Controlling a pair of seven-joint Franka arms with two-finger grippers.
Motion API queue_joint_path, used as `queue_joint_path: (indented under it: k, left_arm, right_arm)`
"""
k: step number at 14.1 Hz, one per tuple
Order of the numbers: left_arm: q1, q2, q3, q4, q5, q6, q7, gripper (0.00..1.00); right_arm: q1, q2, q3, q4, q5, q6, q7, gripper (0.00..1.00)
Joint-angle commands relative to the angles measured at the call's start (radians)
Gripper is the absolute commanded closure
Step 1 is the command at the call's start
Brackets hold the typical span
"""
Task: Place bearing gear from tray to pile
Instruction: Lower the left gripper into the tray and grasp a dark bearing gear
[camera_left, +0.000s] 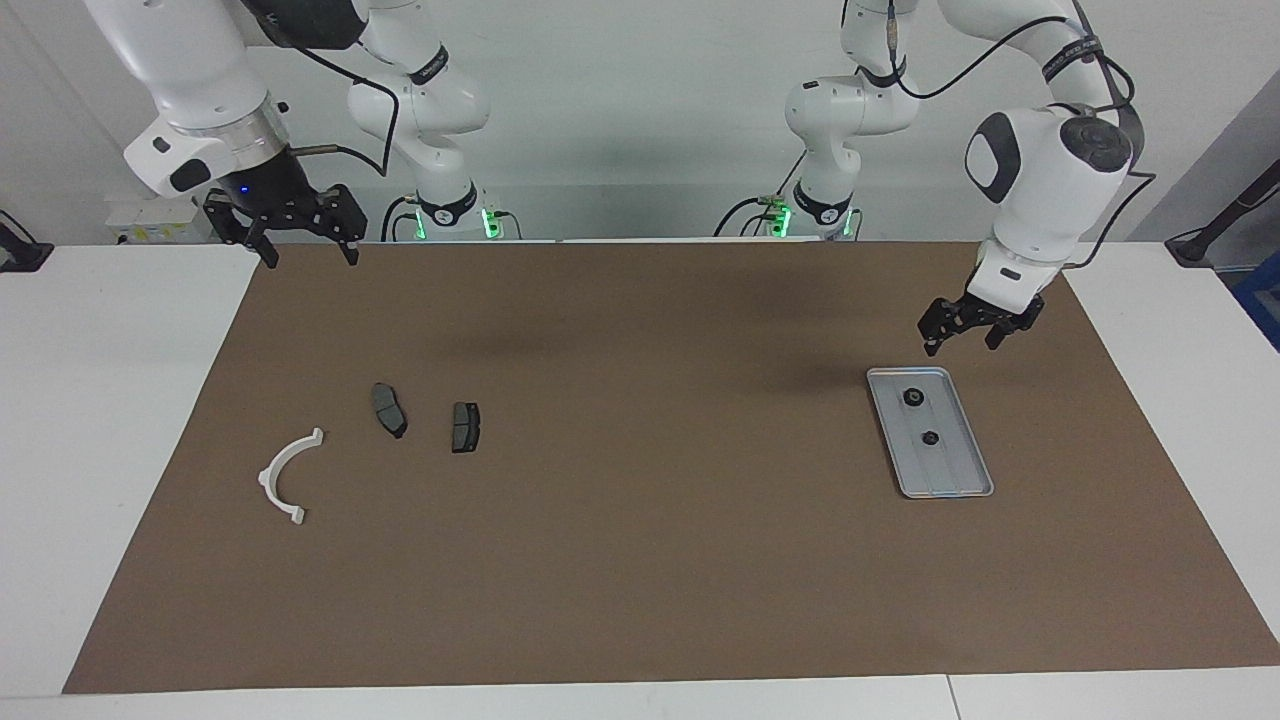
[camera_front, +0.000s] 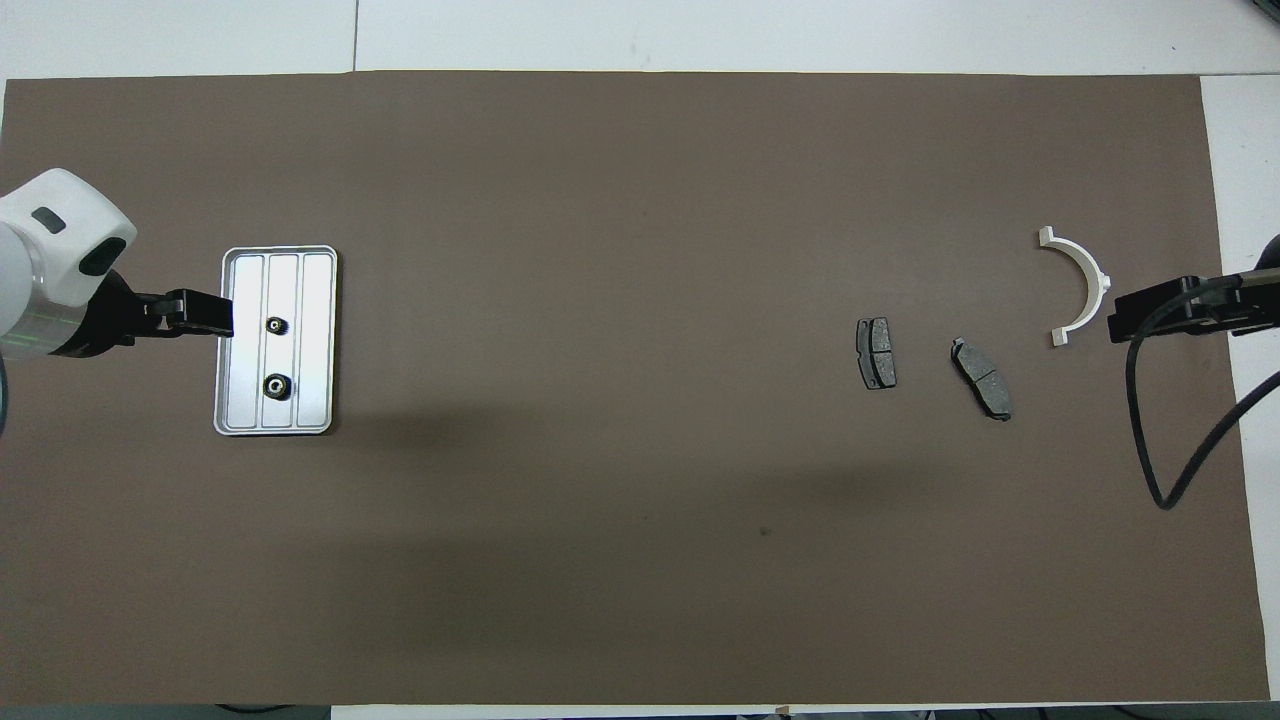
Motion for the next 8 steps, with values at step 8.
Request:
queue_joint_path:
  k: [8]
  left_arm:
    - [0.025, 0.091, -0.008, -0.15, -0.005, 0.239, -0.08, 0.36]
  right_arm:
    - [-0.013, -0.023, 0.001, -0.028, 0.024, 0.009, 0.003, 0.0]
